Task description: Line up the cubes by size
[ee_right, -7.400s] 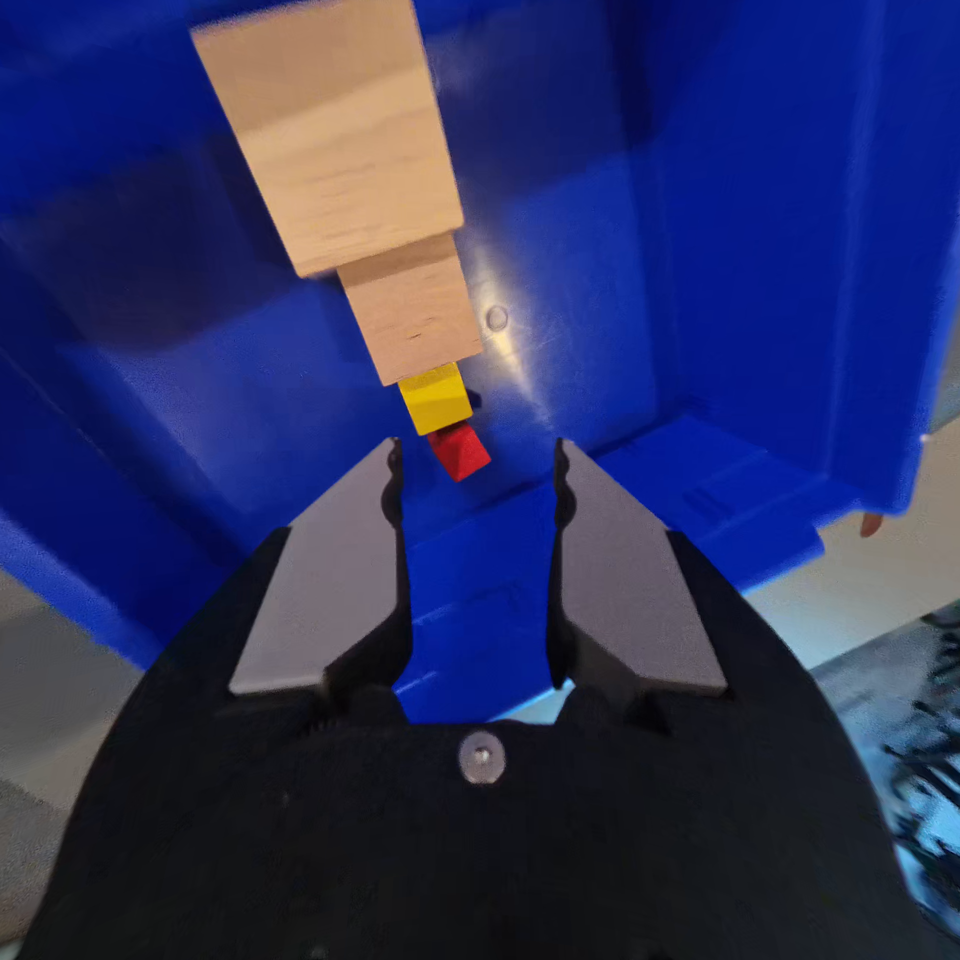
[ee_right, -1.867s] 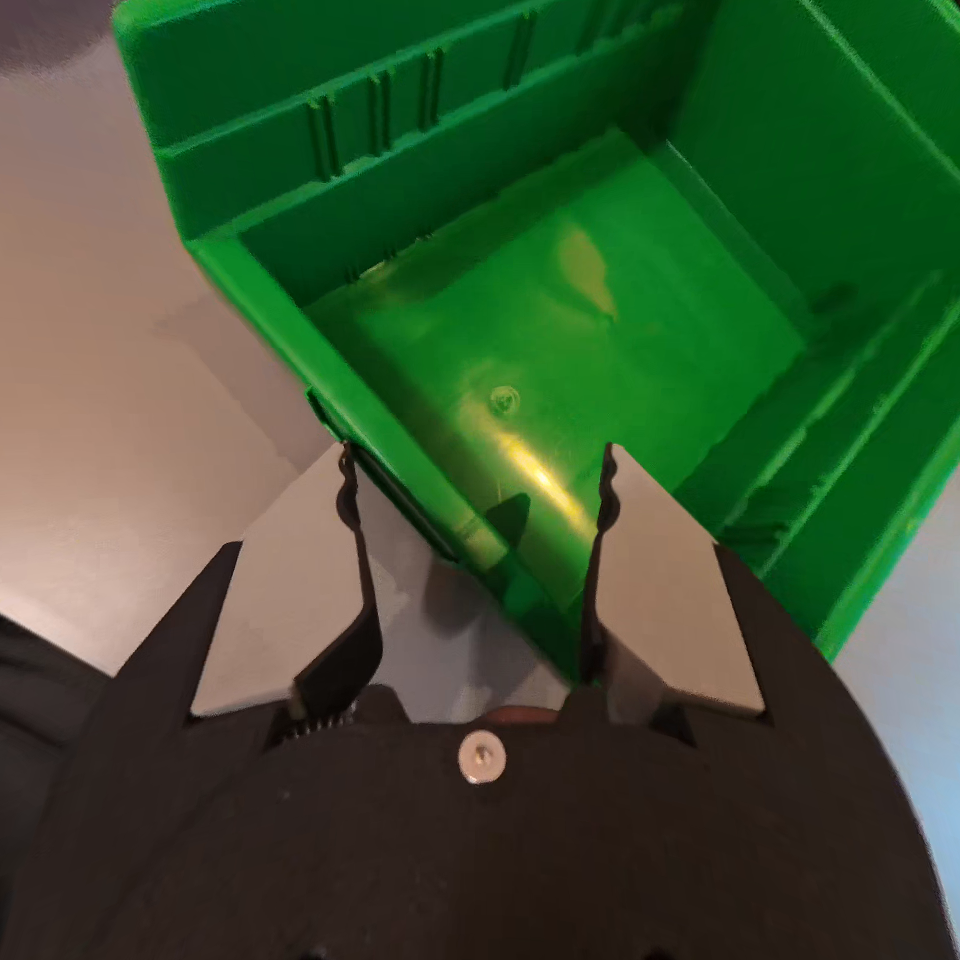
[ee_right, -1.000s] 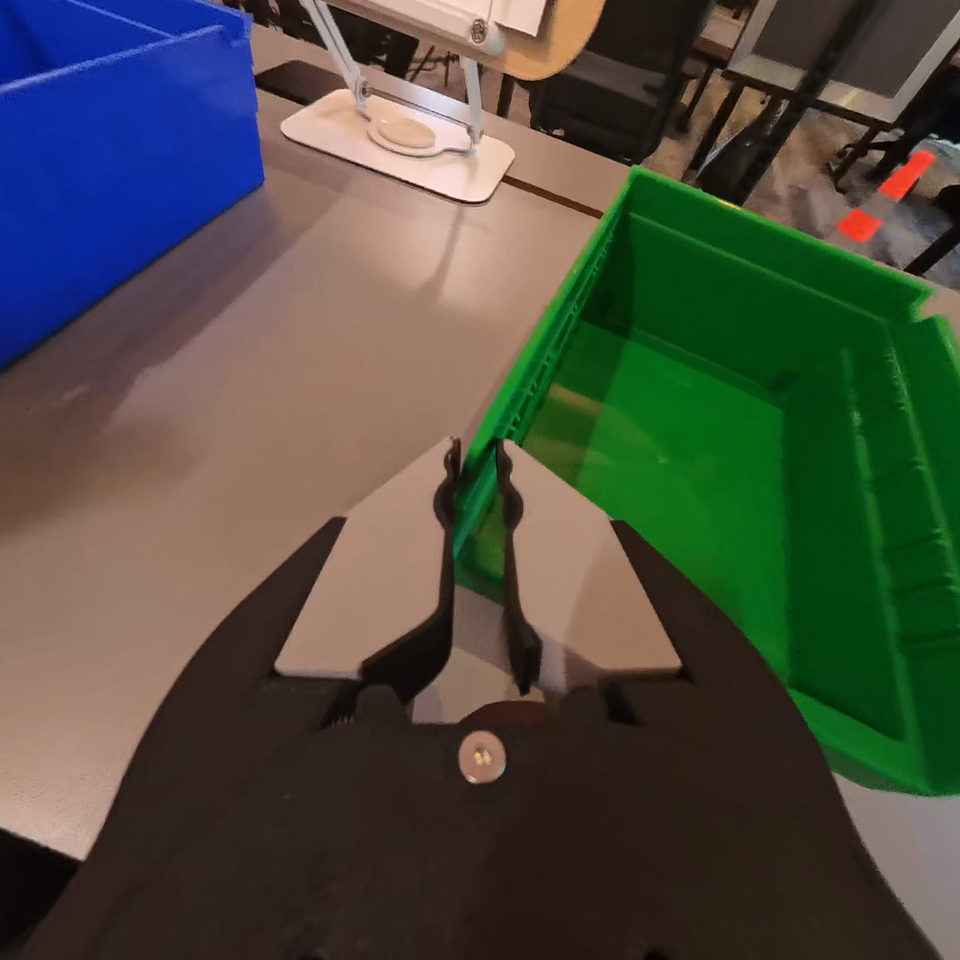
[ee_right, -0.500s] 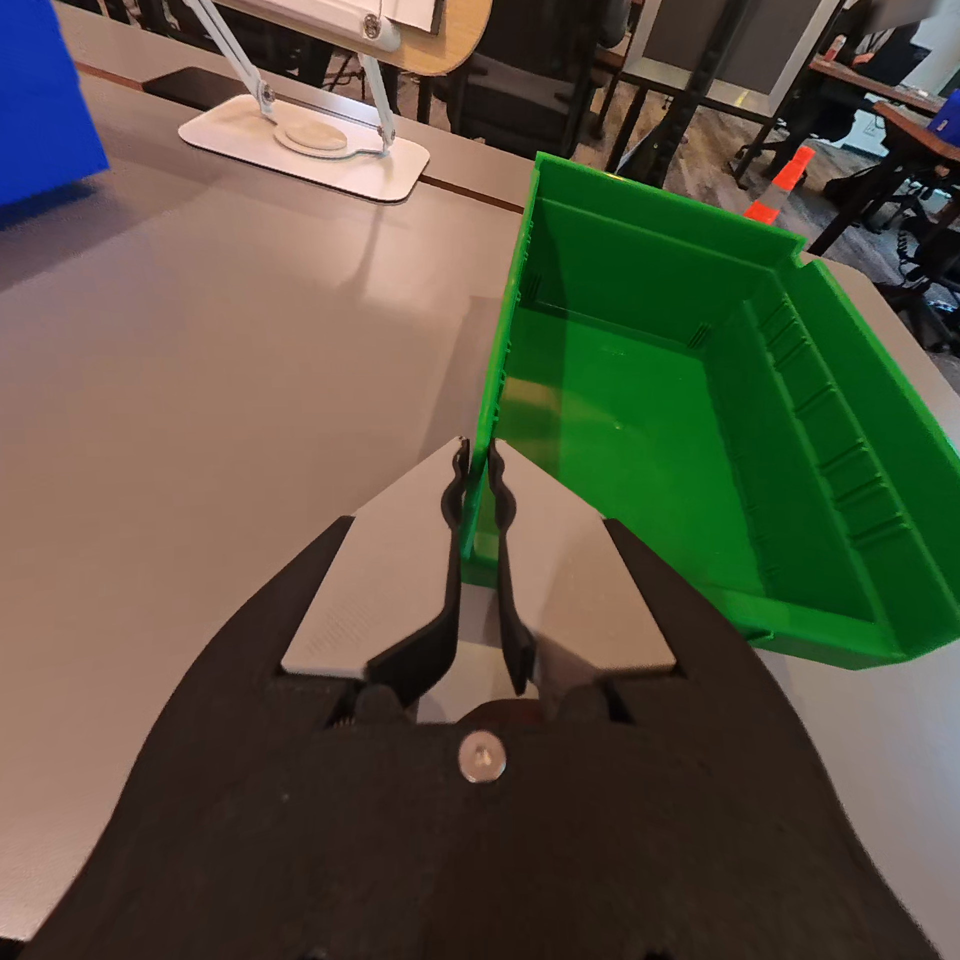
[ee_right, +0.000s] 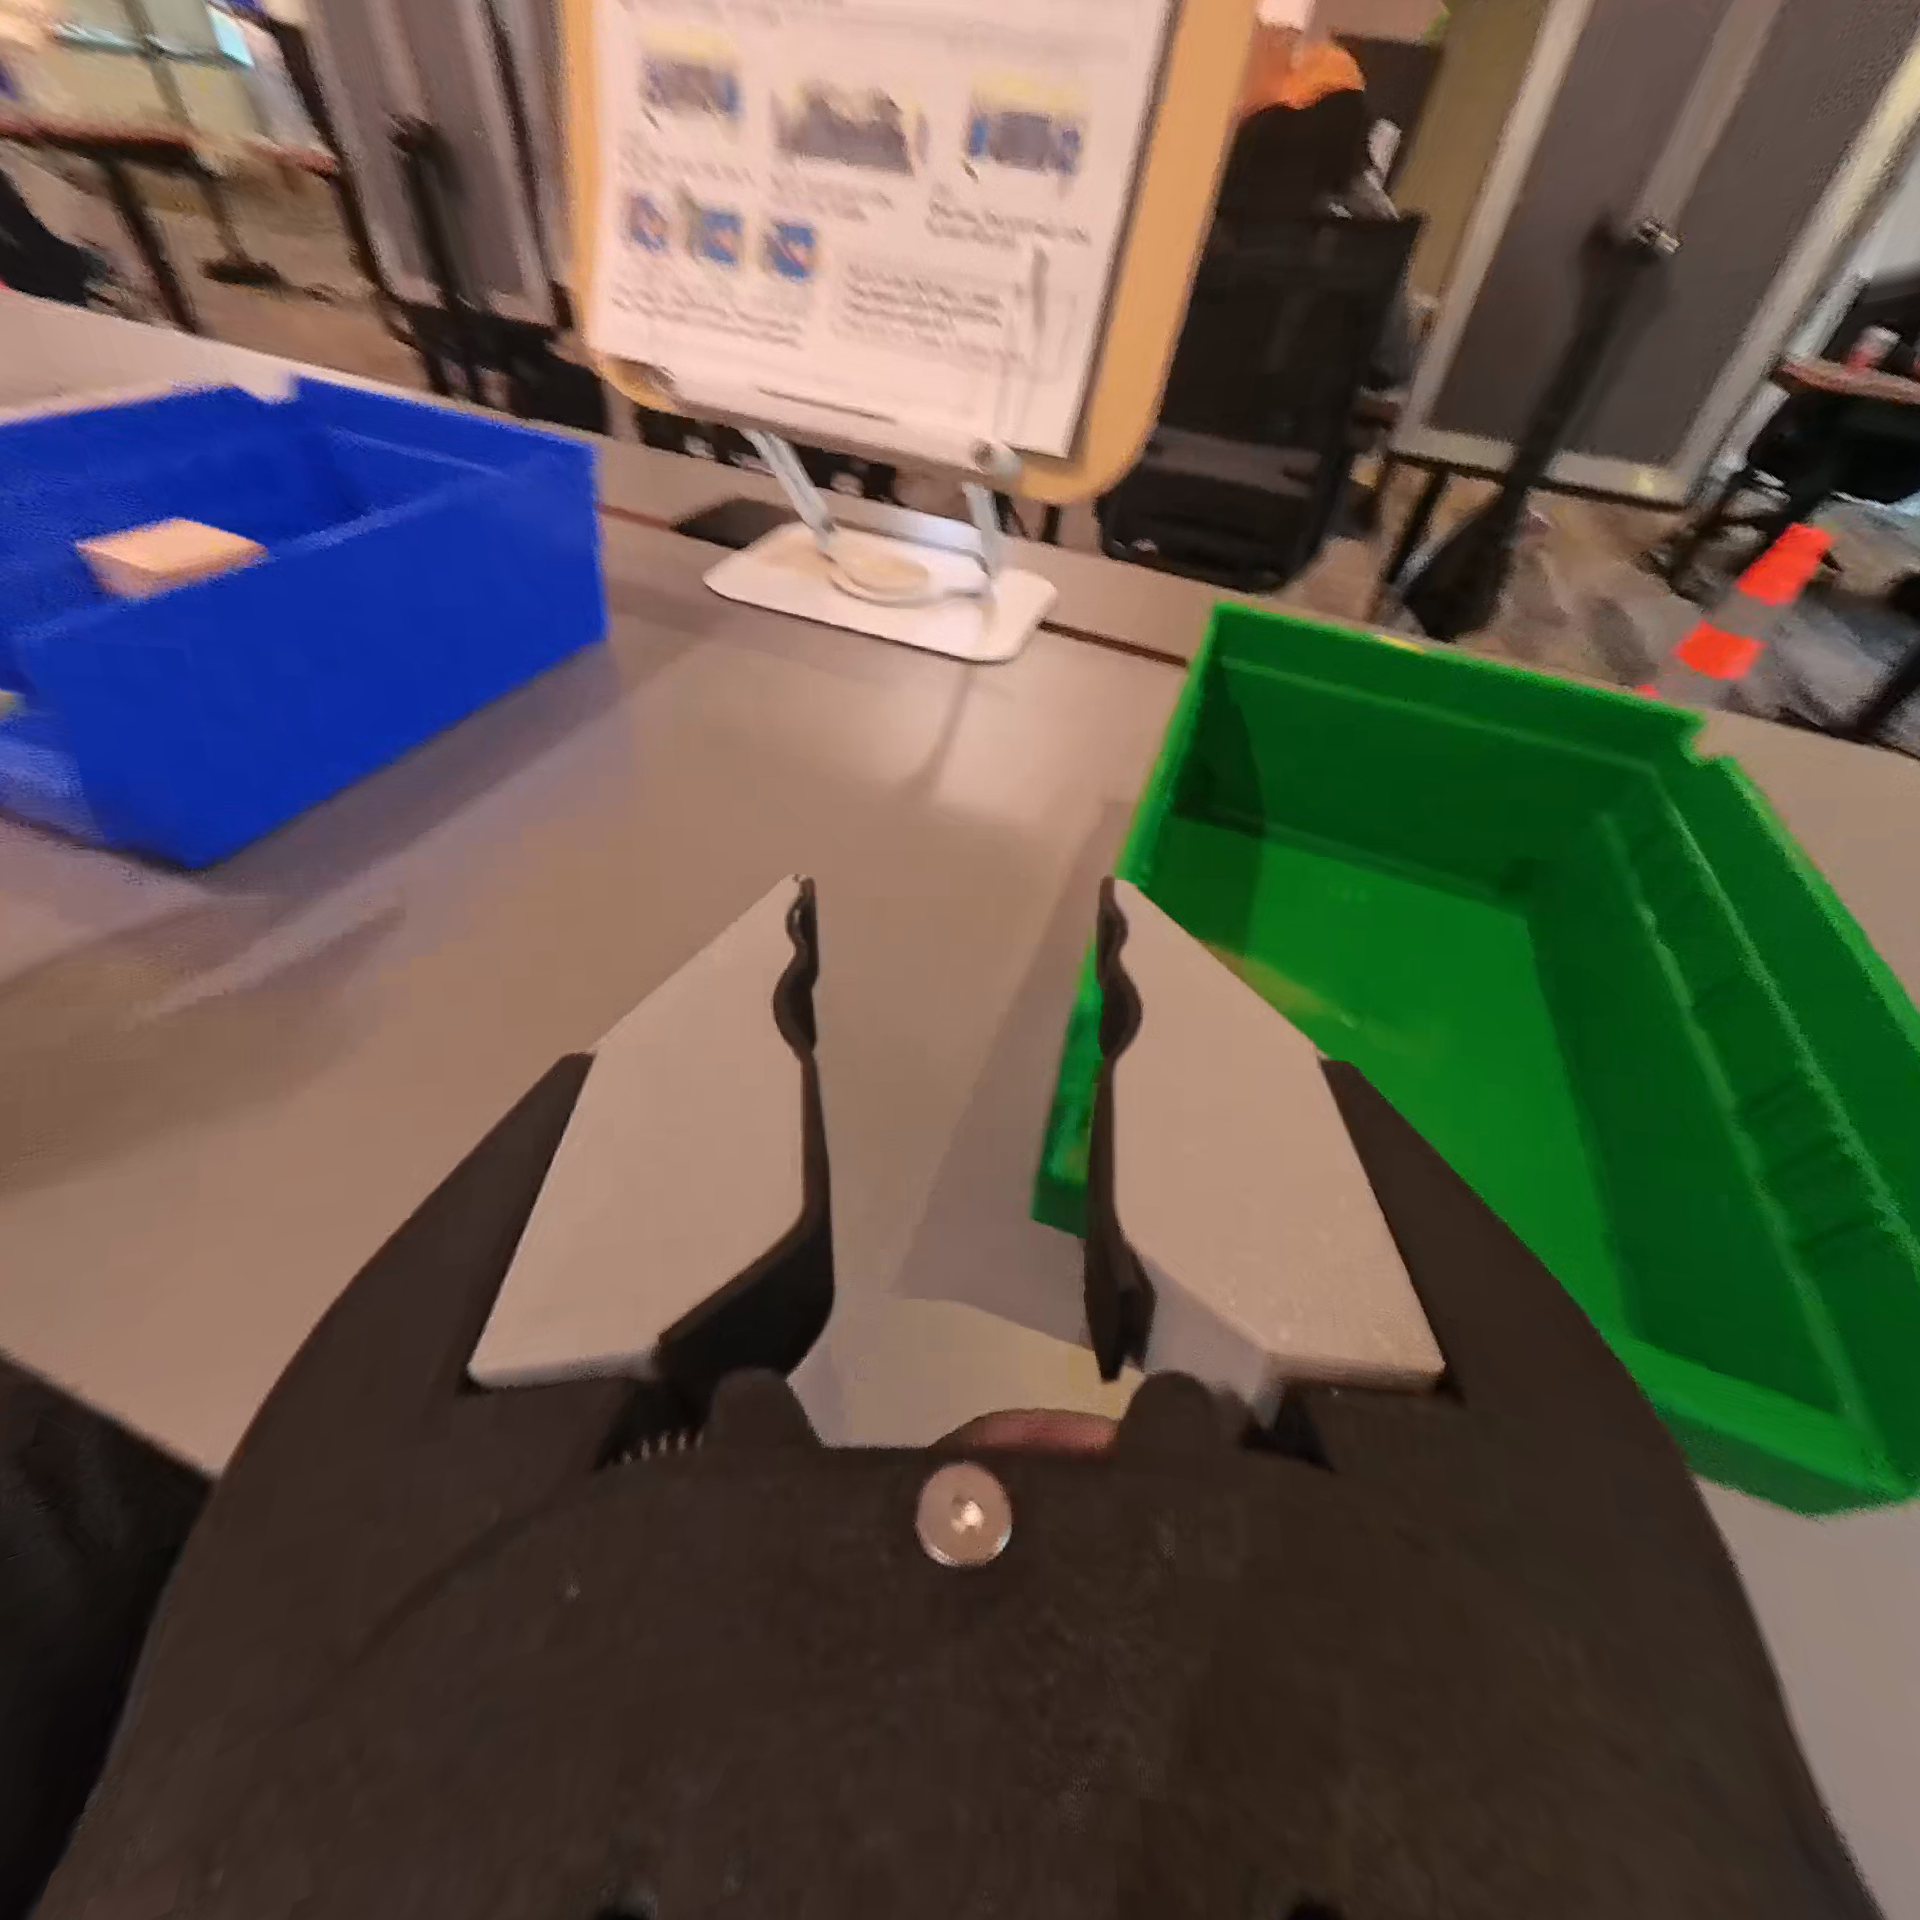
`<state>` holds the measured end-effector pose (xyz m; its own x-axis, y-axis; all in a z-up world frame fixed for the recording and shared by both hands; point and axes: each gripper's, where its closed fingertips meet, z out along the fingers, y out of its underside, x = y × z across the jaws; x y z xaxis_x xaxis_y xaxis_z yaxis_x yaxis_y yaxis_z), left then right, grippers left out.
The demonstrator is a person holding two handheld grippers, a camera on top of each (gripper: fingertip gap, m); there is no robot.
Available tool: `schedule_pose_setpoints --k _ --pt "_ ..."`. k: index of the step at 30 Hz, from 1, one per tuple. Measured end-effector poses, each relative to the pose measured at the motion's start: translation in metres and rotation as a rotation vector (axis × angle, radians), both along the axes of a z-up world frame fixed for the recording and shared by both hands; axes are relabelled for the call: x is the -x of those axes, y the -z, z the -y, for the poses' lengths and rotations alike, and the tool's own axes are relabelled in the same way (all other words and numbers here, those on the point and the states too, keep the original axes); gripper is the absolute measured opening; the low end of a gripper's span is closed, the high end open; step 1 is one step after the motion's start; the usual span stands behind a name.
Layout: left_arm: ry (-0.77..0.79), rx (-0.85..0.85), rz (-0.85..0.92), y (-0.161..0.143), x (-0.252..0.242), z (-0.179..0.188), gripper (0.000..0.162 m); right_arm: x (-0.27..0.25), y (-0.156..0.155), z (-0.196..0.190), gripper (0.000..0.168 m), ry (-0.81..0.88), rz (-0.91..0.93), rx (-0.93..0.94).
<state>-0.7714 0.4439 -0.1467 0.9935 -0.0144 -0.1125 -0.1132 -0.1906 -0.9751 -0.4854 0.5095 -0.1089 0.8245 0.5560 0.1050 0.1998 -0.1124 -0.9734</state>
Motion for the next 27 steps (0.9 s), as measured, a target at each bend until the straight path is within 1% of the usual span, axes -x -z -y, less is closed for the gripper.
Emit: schedule_pose_setpoints --k 2,4,5,8,10,13,15,17,19,20,22,25,27 --pt "0.090 -0.016 0.037 -0.007 -0.009 0.013 0.031 0.019 -0.008 0.015 0.058 -0.100 -0.010 -0.017" --pt "0.179 -0.004 0.067 -0.009 -0.020 0.025 0.031 0.045 -0.003 0.028 0.062 -0.209 0.013 -0.003" --pt "0.224 0.008 0.043 -0.006 -0.026 0.032 0.032 0.058 0.002 0.032 0.064 -0.251 0.033 0.005" --pt "0.242 0.026 -0.040 0.004 -0.023 0.046 0.035 0.089 0.018 0.031 0.067 -0.320 0.092 0.007" --pt "0.269 0.018 -0.003 0.007 -0.022 0.055 0.035 0.109 0.026 0.024 0.064 -0.355 0.099 0.012" --pt "0.235 -0.022 0.060 0.004 -0.003 0.057 0.034 0.133 0.029 0.003 0.066 -0.367 0.091 0.002" --pt "0.132 -0.063 0.073 -0.004 0.024 0.051 0.033 0.145 0.026 -0.014 0.066 -0.354 0.103 -0.044" --pt "0.042 -0.110 0.118 -0.012 0.049 0.047 0.025 0.154 0.023 -0.030 0.067 -0.341 0.124 -0.114" --pt "0.024 -0.125 0.168 -0.010 0.061 0.043 0.025 0.162 0.028 -0.043 0.067 -0.338 0.157 -0.155" --pt "0.023 -0.118 0.173 -0.006 0.065 0.041 0.027 0.166 0.034 -0.048 0.068 -0.342 0.171 -0.157" --pt "0.026 -0.105 0.165 0.001 0.071 0.034 0.048 0.171 0.045 -0.051 0.069 -0.373 0.181 -0.113" --pt "0.028 -0.097 0.132 0.006 0.076 0.025 0.054 0.169 0.057 -0.046 0.068 -0.427 0.145 -0.047" --pt "0.043 -0.100 0.119 0.002 0.075 0.016 0.057 0.164 0.065 -0.043 0.069 -0.428 0.145 -0.014"
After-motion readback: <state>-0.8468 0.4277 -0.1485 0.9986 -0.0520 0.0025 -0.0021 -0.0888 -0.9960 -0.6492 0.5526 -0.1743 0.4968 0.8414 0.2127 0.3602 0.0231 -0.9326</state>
